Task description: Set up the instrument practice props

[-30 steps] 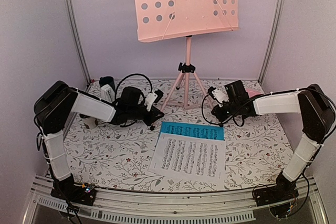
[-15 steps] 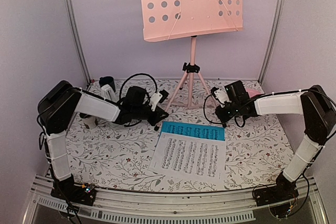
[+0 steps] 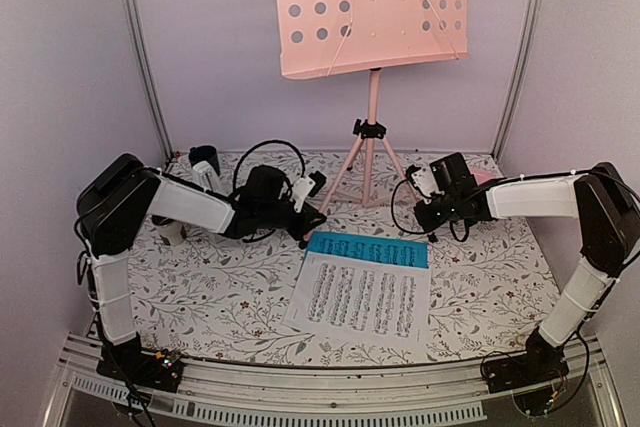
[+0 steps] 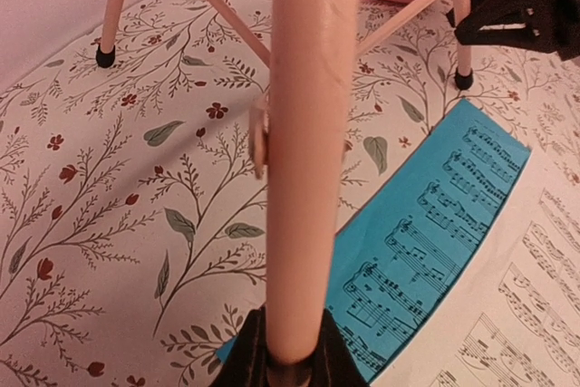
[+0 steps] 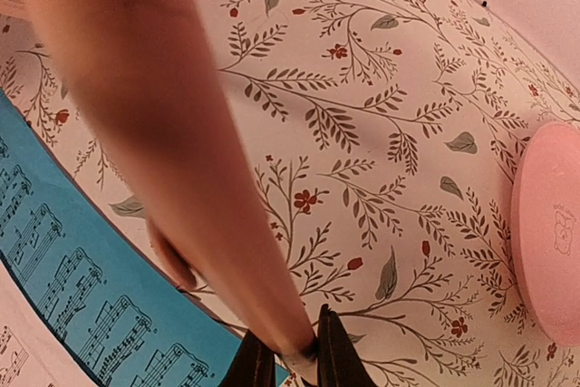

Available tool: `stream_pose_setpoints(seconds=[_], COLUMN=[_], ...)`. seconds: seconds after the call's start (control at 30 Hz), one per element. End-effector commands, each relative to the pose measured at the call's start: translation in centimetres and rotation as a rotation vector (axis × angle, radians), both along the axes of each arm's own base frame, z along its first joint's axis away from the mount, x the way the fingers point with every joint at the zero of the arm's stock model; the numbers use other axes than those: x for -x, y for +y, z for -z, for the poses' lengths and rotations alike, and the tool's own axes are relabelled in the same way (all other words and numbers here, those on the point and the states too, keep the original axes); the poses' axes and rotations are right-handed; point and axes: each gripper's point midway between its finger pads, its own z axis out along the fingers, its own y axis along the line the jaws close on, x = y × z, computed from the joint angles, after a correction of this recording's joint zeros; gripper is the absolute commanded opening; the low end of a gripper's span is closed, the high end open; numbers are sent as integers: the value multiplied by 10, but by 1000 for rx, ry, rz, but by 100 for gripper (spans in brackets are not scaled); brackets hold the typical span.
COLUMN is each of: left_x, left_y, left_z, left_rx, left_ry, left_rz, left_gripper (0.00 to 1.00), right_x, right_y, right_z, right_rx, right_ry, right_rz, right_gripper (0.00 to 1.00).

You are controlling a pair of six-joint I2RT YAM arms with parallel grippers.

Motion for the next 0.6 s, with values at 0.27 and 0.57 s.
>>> stream_pose_setpoints(seconds=[0.27, 0.57], left_x=[13, 32], left_y=[47, 68], left_z=[13, -47], left_rx=[-84, 31], left_ry=[162, 137], left_rz=[-182, -261], left_gripper=[45, 76], right_x=[64, 51], right_y=[-34, -7], right_z=[54, -14], right_rx=[70, -113], right_ry=[324, 233], right_rz=[106, 76], right_gripper=[35, 85])
